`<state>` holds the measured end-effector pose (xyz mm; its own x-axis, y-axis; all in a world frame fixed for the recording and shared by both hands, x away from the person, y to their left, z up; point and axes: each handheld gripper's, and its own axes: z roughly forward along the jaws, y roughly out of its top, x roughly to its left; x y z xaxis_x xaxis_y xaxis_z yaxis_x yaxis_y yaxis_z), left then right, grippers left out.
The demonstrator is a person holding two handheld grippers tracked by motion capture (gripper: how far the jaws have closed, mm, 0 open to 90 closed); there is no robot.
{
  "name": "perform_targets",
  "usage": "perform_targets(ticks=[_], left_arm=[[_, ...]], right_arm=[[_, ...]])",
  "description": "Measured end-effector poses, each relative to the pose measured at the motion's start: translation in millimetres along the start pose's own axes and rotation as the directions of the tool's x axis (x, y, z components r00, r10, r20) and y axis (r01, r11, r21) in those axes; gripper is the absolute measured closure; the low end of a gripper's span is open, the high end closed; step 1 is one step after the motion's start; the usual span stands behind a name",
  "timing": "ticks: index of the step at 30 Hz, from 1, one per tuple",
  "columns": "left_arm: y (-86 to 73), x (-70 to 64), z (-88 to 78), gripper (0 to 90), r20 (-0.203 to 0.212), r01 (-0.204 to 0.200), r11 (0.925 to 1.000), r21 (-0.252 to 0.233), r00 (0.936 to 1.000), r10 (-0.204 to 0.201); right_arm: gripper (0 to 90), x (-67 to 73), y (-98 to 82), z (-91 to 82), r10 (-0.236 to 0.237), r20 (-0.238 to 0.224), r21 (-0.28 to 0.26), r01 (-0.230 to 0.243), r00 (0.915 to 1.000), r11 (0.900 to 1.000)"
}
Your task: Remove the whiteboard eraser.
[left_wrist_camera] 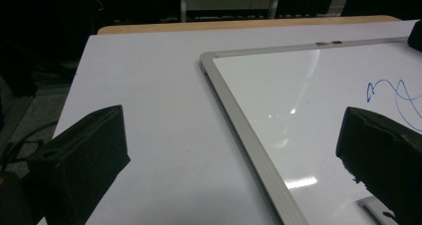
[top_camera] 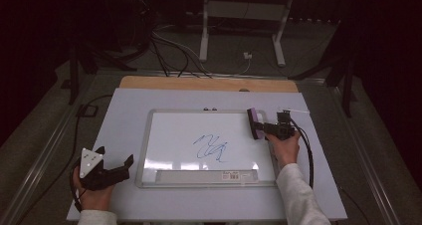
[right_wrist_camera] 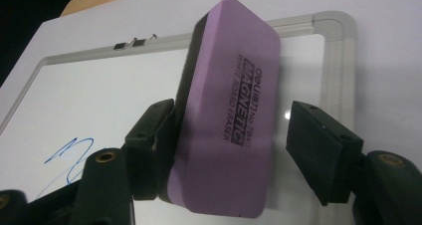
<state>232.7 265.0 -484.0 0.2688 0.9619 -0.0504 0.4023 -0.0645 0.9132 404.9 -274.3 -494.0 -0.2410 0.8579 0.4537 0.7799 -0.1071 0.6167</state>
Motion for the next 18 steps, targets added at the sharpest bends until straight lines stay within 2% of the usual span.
perform_targets(ticks=[5,15,18], left_arm=[[-0.2,1.6,-0.9,0.8,-0.002,0.002,1.0000,-0.001,1.0000,-0.002],[0.0,0.5,-0.3,0.8,0.000,0.000,1.0000,-0.001,1.0000,0.000],[0.1,0.8,-0.7,0.8,-0.002,-0.001,1.0000,-0.001,1.0000,0.001]], right_arm=[[32.8,2.7,-1.7,7.1,0.013,-0.009,0.014,-0.013,0.9999,1.000],[32.9,4.2,-1.9,10.3,0.021,-0.012,0.024,-0.020,0.9997,1.000],[38.0,4.8,-2.7,11.7,0.024,-0.013,0.027,-0.023,0.9996,0.999]])
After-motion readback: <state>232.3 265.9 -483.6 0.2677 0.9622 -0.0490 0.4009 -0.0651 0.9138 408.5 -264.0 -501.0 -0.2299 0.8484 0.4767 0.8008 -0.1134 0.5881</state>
